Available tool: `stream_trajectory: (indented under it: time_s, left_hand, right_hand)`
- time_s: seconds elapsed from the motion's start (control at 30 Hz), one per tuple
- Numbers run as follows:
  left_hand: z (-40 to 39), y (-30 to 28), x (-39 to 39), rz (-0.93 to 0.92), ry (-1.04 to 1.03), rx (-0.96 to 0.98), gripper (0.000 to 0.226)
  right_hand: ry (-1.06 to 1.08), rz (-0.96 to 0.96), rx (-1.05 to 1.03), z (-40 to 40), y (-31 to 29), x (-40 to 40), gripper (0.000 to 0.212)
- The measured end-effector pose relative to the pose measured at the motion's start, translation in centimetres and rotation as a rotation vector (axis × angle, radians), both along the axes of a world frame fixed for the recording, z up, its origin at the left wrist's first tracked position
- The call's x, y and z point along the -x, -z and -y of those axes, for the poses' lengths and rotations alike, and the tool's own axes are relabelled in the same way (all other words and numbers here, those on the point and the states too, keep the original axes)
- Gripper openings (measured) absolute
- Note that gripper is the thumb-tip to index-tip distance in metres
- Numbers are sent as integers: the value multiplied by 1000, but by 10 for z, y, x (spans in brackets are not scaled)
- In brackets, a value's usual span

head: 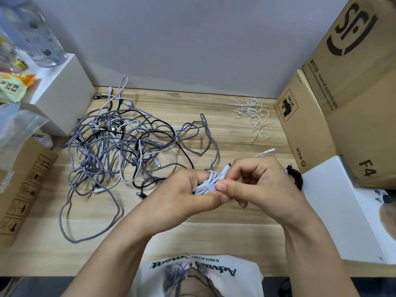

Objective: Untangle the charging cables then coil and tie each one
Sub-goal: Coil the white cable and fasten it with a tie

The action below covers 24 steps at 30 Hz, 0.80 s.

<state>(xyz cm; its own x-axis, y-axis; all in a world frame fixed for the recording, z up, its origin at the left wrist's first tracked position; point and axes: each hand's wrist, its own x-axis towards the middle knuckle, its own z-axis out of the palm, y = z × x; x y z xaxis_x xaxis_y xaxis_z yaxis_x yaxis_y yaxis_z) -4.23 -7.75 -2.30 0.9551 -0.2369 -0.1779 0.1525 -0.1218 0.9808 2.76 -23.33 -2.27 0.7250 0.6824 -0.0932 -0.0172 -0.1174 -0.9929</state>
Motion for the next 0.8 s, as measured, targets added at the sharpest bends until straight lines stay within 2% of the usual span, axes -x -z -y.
stream_trajectory:
  time_s: [0.1,0.2,0.3,0.43,0.7,0.8]
  left_hand:
    - [-4,8,0,-45,-14,-67,23]
    - [-7,15,-2,-28,3,-193,41]
    - [-2,15,-2,-11,56,-288,38]
    - [1,15,-3,-67,42,-328,51]
    - [-2,25,-4,-76,119,-216,35]
    - [-6,22,-6,-57,228,-165,45]
  right_hand:
    - [47,112,103,0,6,3,17]
    - [141,487,215,-2,10,5,19]
    - [11,694,245,-8,10,7,19]
    - [-59,906,324,-12,12,4,22]
    - [-125,1087,387,-15,19,10,10]
    - [-102,1079,336,-17,24,14,8]
